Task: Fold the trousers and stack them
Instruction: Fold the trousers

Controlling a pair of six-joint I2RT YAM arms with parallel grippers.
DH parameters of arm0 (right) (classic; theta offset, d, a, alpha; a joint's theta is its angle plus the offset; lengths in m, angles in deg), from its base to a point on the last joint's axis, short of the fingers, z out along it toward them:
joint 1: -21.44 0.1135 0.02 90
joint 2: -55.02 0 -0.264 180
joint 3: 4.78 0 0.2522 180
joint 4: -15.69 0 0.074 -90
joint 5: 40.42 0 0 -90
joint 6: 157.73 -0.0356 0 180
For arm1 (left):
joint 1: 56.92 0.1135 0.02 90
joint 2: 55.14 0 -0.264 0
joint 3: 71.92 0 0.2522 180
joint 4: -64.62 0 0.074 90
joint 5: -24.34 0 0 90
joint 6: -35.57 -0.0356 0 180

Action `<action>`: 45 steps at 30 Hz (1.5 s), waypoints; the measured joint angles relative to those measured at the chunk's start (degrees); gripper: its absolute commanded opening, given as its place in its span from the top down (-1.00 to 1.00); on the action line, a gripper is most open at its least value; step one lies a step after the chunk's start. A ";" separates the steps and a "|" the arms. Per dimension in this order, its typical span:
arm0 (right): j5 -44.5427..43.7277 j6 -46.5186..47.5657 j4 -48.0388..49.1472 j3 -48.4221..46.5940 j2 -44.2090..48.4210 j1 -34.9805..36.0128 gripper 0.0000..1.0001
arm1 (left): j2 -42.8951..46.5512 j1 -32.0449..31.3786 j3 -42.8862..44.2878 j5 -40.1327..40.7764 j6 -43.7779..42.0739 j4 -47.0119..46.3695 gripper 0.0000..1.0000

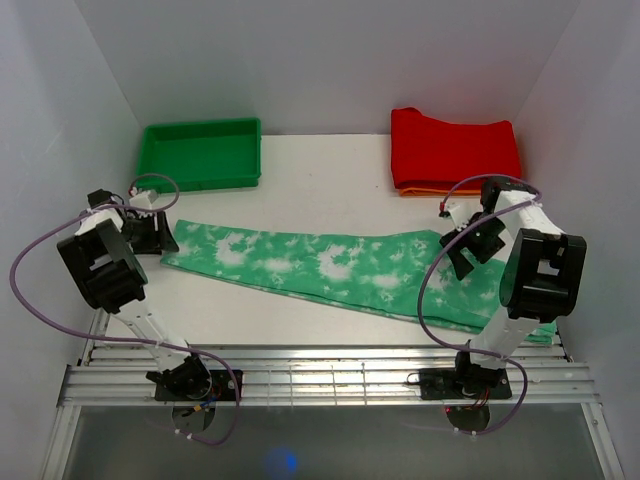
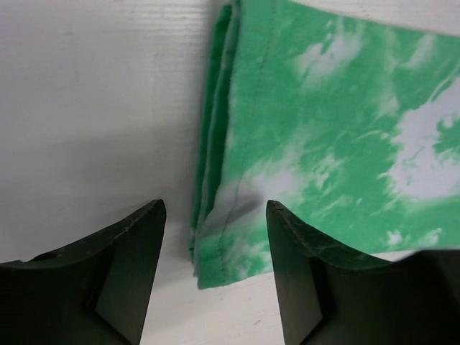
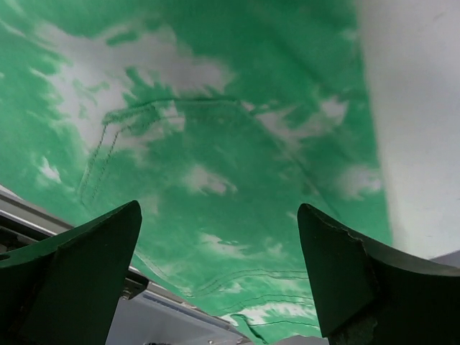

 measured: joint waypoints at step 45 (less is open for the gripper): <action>9.94 -1.62 -4.28 -11.34 -7.89 0.26 -0.80 | 19.47 -14.91 4.22 -19.65 8.02 8.20 1.00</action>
